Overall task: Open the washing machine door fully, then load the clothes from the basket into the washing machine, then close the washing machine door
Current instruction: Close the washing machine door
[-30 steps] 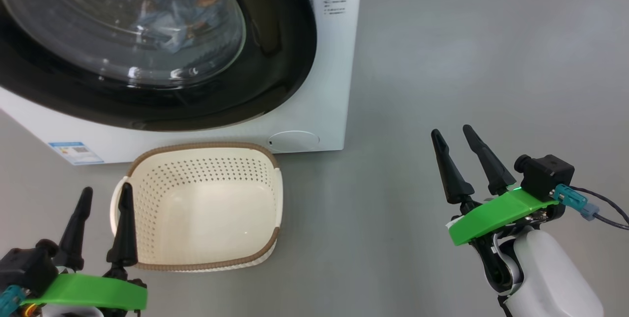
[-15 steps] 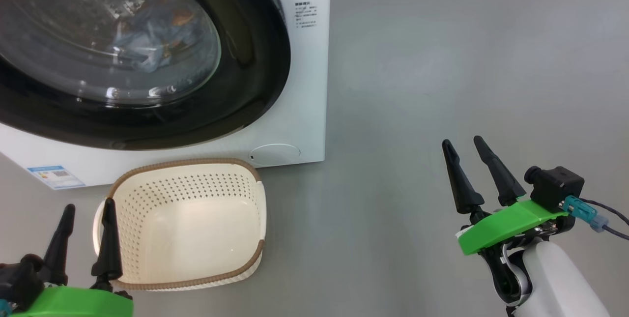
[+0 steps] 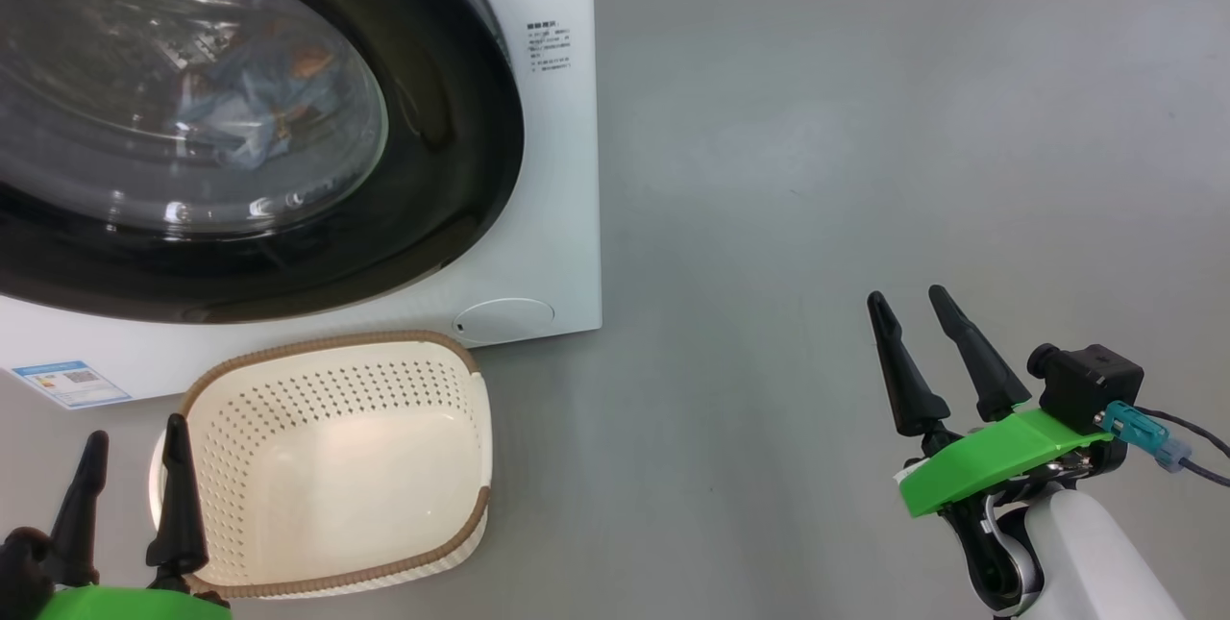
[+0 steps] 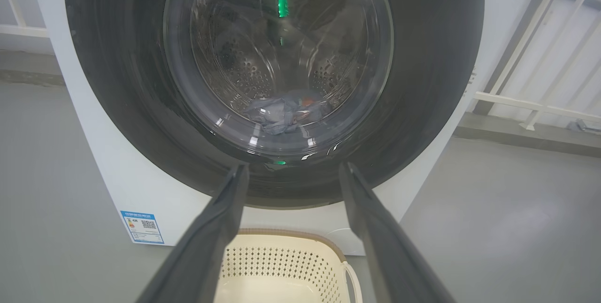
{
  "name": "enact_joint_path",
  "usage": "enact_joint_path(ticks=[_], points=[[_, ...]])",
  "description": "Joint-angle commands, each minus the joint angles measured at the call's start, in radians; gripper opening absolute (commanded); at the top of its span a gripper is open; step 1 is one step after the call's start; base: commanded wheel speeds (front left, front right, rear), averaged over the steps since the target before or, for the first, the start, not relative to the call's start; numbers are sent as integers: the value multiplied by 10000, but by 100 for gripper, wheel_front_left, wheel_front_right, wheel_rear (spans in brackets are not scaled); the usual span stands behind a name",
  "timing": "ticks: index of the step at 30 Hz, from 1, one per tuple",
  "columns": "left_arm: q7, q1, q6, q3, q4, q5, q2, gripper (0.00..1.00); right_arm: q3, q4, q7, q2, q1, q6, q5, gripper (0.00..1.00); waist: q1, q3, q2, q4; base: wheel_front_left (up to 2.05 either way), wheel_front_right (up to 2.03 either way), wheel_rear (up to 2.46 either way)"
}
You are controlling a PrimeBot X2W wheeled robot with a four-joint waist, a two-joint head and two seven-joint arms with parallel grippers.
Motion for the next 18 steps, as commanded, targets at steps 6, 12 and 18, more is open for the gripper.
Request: enact_joint_path(ticks=[6,12,18], points=[[-65,-165,-25,478,-129,175,170,100,82,-314,-49,27,80,10,-120,100,0,7,0,-46,0,0,0],[-65,-210,-25,509,-122,211,152,100,59,-342,-49,56,45,10,-129,100,0,29,0,-70,0,0,0],[-65,-258,-25,600,-70,284,106,100,54,-347,-49,58,46,10,-126,100,0,24,0,-68,0,0,0]])
